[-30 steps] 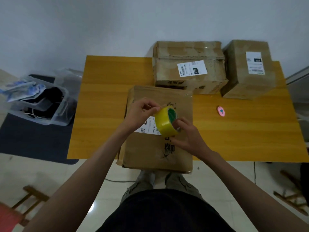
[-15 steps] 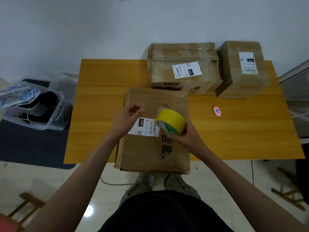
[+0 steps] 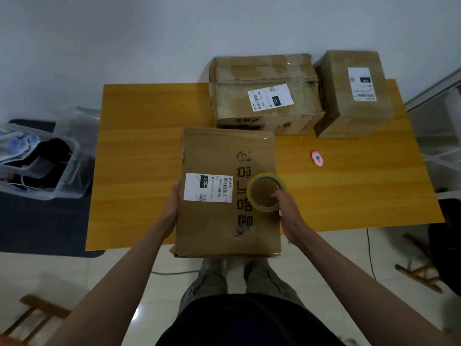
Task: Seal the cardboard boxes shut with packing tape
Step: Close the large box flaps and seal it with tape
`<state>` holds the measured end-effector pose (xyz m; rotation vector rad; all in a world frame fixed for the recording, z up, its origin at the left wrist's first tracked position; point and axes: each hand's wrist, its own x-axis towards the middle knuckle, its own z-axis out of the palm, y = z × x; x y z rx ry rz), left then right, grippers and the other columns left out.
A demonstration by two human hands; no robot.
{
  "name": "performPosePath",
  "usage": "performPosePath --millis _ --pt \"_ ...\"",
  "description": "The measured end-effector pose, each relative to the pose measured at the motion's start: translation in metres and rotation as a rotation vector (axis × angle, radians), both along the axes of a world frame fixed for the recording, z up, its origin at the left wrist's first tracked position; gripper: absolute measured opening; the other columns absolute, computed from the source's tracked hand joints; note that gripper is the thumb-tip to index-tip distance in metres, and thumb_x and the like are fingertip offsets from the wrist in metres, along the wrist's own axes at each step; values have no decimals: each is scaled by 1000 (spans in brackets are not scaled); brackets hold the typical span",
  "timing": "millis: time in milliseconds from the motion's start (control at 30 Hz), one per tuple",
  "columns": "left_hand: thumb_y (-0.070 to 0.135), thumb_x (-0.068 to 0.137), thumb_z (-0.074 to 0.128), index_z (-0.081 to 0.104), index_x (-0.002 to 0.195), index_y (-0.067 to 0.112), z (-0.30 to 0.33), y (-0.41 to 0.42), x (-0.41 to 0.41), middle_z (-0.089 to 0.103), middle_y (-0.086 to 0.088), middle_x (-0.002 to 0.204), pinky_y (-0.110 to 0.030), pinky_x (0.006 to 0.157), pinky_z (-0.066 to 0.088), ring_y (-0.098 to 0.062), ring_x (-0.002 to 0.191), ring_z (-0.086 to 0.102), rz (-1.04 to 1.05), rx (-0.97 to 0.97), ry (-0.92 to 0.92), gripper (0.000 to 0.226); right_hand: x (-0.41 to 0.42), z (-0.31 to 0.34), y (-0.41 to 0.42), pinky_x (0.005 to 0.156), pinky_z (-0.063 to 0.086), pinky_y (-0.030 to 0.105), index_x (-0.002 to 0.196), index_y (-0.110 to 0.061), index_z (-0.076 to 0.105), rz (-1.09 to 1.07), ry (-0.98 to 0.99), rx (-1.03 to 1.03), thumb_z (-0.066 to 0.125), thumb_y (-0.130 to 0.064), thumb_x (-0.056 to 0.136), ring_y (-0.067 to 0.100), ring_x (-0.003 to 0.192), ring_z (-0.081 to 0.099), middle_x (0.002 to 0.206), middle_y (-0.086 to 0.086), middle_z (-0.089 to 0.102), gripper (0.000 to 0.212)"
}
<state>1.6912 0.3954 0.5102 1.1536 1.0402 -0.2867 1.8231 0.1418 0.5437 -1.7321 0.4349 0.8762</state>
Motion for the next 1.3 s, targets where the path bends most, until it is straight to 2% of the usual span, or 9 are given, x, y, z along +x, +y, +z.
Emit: performPosePath --millis 100,267,433,633,700,833,967,1133,1300 --pt "72 99 21 65 131 22 -1 -3 5 75 -10 117 -42 88 61 -27 106 73 10 -62 -38 74 1 -2 3 88 42 41 113 -22 65 -31 38 0 57 -52 69 21 110 52 123 4 60 53" --pt "84 69 69 51 136 15 -30 17 2 64 -16 132 -54 94 57 -30 111 70 -48 -12 45 98 2 -3 3 80 39 38 94 -23 67 -85 6 11 49 -30 92 18 94 52 102 3 65 19" --pt "81 43 79 39 121 14 11 7 17 61 -9 116 -39 75 56 -24 101 67 -62 40 21 111 8 3 -8 75 37 35 85 -22 58 -145 5 67 43 -21 98 16 88 48 93 1 60 19" --pt "72 59 80 41 116 23 57 -4 50 53 -7 123 -45 88 56 -26 105 63 -113 418 -19 85 29 14 -11 96 41 50 90 -25 58 -124 -96 58 49 -37 78 29 122 49 132 10 56 19" --pt "70 63 80 42 117 23 75 -9 58 45 -4 124 -43 92 51 -26 110 55 -171 541 1 81 39 25 -5 93 37 39 106 -28 63 -106 -192 82 50 -32 82 21 124 48 133 1 55 27" --pt "77 56 73 39 120 23 106 -15 57 35 -3 122 -47 101 45 -28 117 43 -377 851 31 90 58 46 6 93 47 41 104 -19 72 -51 -281 231 49 -27 76 17 115 61 116 0 70 37" --pt "80 51 63 42 121 18 122 -16 59 34 -7 124 -44 103 37 -28 119 36 -628 1213 -139 95 68 60 14 80 44 54 73 -17 58 -105 -340 455 52 -14 76 25 81 57 80 4 56 7" --pt "75 55 65 40 136 25 117 13 78 30 -12 139 -55 107 38 -35 129 34 -907 1322 -278 98 72 68 14 65 41 35 82 -14 53 -206 -326 616 46 -5 82 17 63 44 72 -1 42 12" --pt "89 68 51 4 162 31 107 45 100 7 -11 165 -58 123 16 -34 151 12 -1155 1374 -308 121 59 73 18 60 40 32 86 -8 53 -161 -248 635 45 -4 89 18 66 47 72 5 49 10"
